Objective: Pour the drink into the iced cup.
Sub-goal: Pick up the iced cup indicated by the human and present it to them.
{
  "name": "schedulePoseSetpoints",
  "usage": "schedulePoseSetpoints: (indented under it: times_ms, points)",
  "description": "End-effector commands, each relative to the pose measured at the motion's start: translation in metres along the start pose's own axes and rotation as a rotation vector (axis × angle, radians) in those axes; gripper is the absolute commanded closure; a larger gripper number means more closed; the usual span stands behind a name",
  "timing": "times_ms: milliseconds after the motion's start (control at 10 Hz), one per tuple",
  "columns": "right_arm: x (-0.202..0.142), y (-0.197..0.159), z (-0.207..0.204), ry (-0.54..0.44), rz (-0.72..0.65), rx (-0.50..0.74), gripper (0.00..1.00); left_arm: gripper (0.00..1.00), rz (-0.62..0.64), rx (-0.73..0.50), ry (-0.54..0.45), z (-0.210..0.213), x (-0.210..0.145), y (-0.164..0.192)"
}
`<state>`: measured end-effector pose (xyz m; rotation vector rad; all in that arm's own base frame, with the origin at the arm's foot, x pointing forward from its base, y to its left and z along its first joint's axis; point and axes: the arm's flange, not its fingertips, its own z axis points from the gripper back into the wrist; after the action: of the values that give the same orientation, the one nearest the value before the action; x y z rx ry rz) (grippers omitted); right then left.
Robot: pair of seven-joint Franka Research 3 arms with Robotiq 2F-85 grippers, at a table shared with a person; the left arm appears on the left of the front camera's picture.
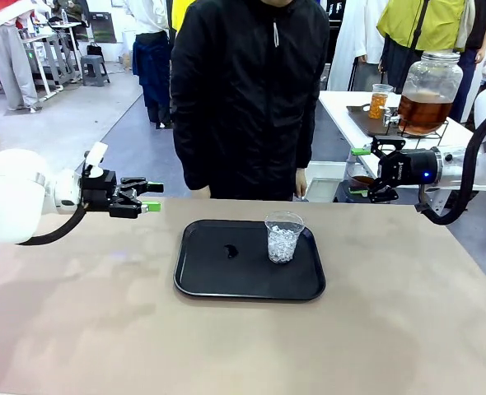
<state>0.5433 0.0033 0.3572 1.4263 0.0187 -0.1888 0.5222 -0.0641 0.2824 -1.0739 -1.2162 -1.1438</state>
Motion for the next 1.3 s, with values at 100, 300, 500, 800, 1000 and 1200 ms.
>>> schedulePoseSetpoints:
  times_ms: [100, 300, 500, 800, 1000, 1200]
  points:
    - [-0.0003, 0.002, 0.0, -0.01, 0.005, -0.008, 0.0, 0.0, 0.01, 0.004, 0.005, -0.0008, 0.0018, 0.0014]
    - [-0.0003, 0.002, 0.0, -0.01, 0.005, -0.008, 0.0, 0.0, 0.01, 0.004, 0.005, -0.0008, 0.0018, 0.0014]
    - [-0.0003, 0.002, 0.0, -0.01, 0.005, -0.008, 0.0, 0.0, 0.01, 0.004, 0.005, -0.0008, 0.0018, 0.0014]
    - [-0.0003, 0.002, 0.0, -0.01, 0.005, -0.008, 0.0, 0.0, 0.01, 0.004, 0.005, -0.0008, 0.0018, 0.0014]
    - [-0.0003, 0.002, 0.0, -0.01, 0.005, -0.008, 0.0, 0.0, 0.01, 0.004, 0.005, -0.0008, 0.0018, 0.0014]
    - [-0.0003, 0.002, 0.0, -0.01, 0.005, -0.008, 0.0, 0.0, 0.01, 0.004, 0.005, -0.0008, 0.0018, 0.0014]
